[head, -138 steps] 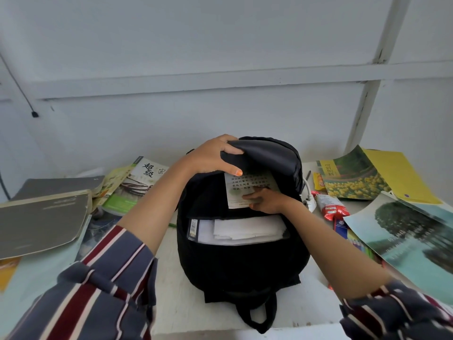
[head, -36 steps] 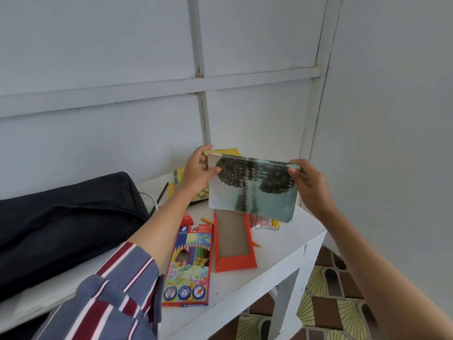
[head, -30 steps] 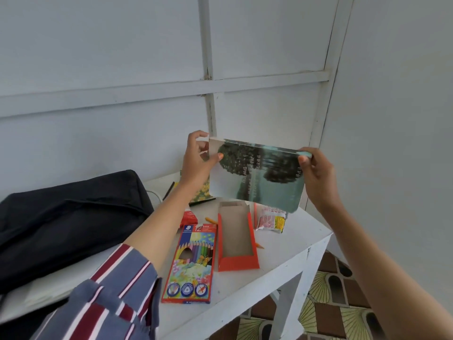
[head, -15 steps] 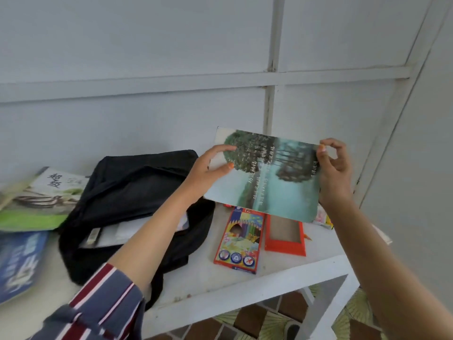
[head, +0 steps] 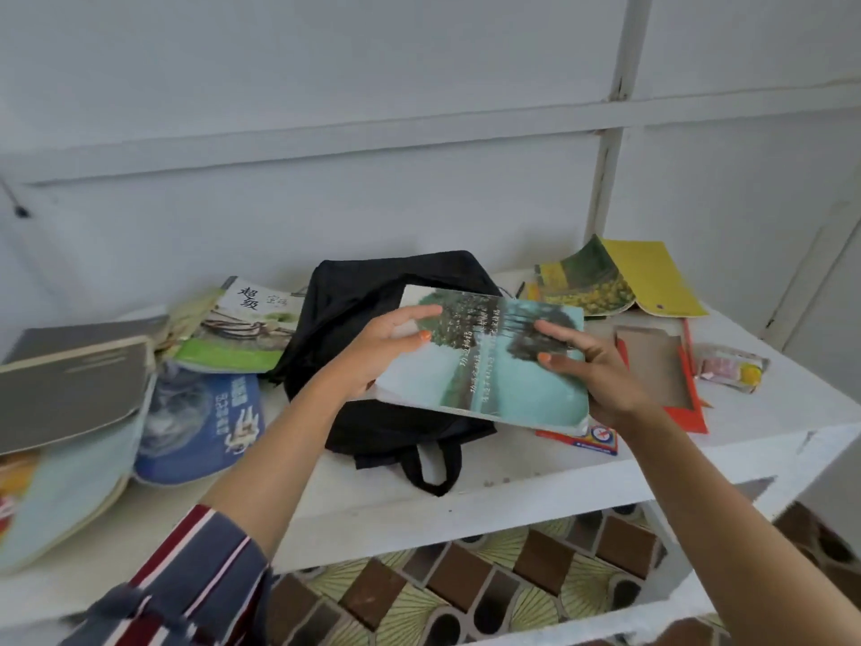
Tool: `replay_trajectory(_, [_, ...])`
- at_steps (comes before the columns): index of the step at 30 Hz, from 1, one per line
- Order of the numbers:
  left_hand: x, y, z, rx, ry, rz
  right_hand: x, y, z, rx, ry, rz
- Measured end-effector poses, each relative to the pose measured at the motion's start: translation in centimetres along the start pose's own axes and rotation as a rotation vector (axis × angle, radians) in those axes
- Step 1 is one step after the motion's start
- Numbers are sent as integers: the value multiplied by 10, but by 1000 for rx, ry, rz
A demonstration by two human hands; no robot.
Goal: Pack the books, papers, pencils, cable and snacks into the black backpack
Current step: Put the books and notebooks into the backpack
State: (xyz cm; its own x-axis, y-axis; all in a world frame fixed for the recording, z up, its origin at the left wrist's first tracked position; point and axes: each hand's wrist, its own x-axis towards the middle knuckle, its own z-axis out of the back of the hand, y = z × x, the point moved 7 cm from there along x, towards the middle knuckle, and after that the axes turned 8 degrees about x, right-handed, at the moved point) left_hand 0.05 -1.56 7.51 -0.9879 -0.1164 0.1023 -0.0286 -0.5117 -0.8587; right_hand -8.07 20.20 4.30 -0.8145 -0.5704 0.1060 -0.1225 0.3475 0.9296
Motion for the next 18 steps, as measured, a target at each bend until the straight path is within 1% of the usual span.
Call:
replay_trajectory(2, [-9, 21, 8, 85, 35, 69, -5, -13, -7, -20, -46, -46])
replay_trajectory(4, [-13, 42, 21, 195, -28, 180, -9, -23, -9, -85, -66, -74])
replay_trajectory(5, [-13, 49, 28, 249, -87, 197, -10, -27, -8, -119, -75, -92])
replay_trajectory(6, [-11, 53, 35, 316, -133, 176, -12, -28, -8, -157, -79, -106])
replay_trajectory(7, [-8, 55, 38, 415, -143, 138, -11, -29, -5, -208, -84, -119])
replay_trajectory(8, [-4, 58, 38, 527, -118, 95, -11, -29, -3, -259, -82, -136])
replay_trajectory(10, [5, 62, 33, 719, -15, 16, -8, -30, 1, -327, -63, -185])
replay_trajectory(13, [23, 70, 24, 965, 74, -67, -1, -28, 5, -351, -53, -240])
replay_trajectory(15, [34, 76, 20, 1049, 89, -77, 3, -26, 8, -364, -62, -251])
replay_trajectory(18, [47, 81, 21, 1064, 84, -70, 9, -24, 10, -344, -109, -236])
